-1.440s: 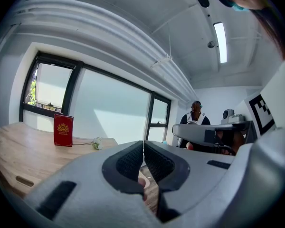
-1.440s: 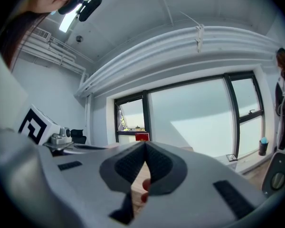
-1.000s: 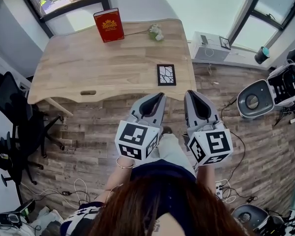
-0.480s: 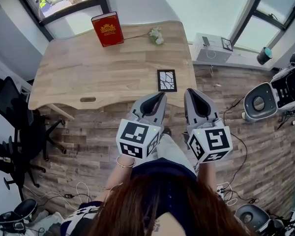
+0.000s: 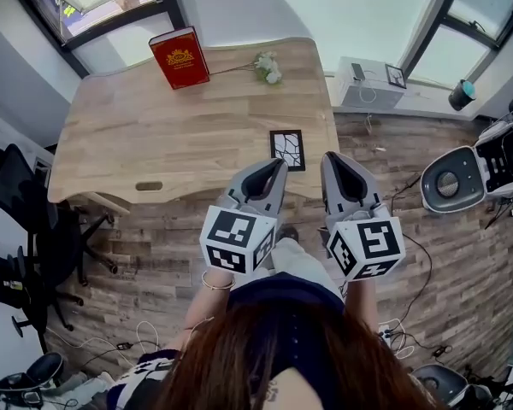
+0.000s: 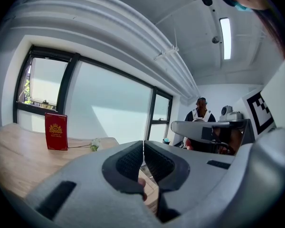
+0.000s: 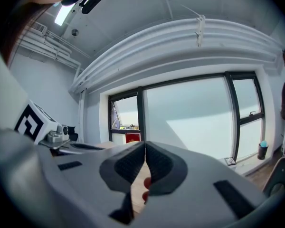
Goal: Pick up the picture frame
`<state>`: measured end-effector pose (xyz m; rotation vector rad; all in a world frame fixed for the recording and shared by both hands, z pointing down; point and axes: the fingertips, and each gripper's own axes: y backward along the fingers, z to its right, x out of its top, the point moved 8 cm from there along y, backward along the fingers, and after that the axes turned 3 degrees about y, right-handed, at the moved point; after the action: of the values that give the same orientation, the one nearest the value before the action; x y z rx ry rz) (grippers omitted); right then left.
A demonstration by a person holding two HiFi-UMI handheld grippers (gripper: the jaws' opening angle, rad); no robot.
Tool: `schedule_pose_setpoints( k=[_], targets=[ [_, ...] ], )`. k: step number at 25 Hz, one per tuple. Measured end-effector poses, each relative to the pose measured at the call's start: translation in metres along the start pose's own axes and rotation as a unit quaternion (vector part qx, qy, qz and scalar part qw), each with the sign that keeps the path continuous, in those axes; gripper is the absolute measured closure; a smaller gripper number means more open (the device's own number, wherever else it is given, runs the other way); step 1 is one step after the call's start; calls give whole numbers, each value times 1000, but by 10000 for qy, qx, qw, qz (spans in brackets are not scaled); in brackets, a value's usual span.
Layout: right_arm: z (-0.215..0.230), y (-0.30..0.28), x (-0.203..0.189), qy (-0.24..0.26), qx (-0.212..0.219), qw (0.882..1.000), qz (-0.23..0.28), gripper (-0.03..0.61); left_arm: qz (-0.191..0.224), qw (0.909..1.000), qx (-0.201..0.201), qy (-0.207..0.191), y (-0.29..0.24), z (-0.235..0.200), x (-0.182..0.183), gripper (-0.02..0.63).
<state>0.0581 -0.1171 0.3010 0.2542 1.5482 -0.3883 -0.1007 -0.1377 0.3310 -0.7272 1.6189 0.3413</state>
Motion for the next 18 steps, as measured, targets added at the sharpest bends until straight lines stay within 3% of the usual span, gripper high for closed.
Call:
schedule_pose_setpoints(
  k=[18],
  targets=[
    [39, -64, -28, 146, 292, 9975, -633, 552, -200, 9994, 216, 169, -59, -38, -10, 581]
  ],
)
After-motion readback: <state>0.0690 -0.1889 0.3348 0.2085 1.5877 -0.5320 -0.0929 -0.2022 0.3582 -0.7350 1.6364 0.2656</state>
